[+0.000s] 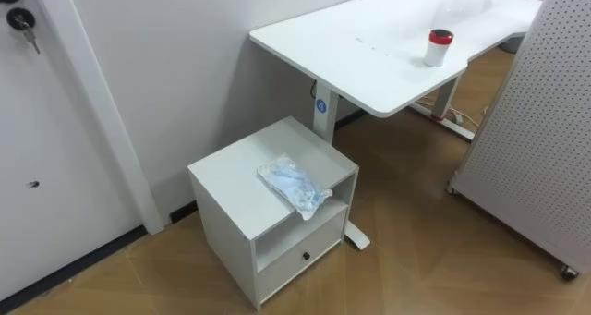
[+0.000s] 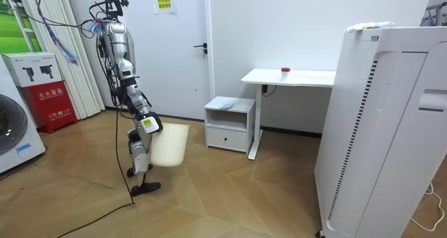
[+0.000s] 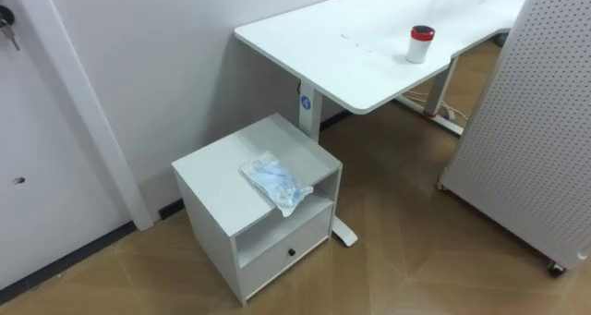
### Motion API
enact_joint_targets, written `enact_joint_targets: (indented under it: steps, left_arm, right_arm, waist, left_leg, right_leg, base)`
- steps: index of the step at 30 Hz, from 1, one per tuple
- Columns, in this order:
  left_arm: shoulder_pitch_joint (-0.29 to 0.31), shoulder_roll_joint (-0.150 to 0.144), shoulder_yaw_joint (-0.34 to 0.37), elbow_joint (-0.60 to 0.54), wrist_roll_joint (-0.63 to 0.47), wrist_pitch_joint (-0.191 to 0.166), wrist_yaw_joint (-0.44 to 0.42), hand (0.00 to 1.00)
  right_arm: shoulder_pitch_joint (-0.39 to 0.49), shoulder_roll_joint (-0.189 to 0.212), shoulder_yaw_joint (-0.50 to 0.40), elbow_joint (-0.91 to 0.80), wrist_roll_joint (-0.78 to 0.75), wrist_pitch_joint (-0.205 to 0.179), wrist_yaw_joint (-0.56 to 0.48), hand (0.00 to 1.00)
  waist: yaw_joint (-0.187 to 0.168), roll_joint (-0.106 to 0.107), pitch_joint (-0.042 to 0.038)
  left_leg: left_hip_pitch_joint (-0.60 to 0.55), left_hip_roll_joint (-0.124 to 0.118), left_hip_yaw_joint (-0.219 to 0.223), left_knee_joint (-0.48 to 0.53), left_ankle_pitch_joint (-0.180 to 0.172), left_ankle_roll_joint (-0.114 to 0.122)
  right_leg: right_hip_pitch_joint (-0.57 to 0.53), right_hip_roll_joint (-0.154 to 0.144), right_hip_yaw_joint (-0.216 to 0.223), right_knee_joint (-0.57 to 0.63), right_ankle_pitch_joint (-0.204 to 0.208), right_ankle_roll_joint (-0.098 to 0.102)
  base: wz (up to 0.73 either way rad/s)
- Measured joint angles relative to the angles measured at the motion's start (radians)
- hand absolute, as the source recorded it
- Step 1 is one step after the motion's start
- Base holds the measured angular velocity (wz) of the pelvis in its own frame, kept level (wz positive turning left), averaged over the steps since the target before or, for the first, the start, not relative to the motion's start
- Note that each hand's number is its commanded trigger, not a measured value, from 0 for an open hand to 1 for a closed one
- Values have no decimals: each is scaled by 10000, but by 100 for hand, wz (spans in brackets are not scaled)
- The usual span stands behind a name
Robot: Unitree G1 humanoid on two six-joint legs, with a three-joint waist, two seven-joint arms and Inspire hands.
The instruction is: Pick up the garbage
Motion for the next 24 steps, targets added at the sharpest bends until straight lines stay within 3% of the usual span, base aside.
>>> enact_joint_targets:
  steps: [14, 24]
  left_arm:
    - [28, 0, -10, 3, 2, -5, 21, 0]
    - [158, 1, 3, 315, 7, 44, 27, 0]
  right_arm:
    - [-1, -8, -9, -12, -154, -77, -45, 100]
    - [2, -12, 0, 84, -18, 19, 76, 100]
  waist:
    - [-1, 132, -60]
    - [31, 161, -36]
  left_leg:
    - [-10, 0, -41, 0, 0, -1]
    - [-6, 60, -76, 162, -52, -30]
  right_leg:
    - [2, 2, -29, 11, 0, 0]
    - [-8, 40, -161, 96, -1, 0]
  base:
    - [0]
    - [1]
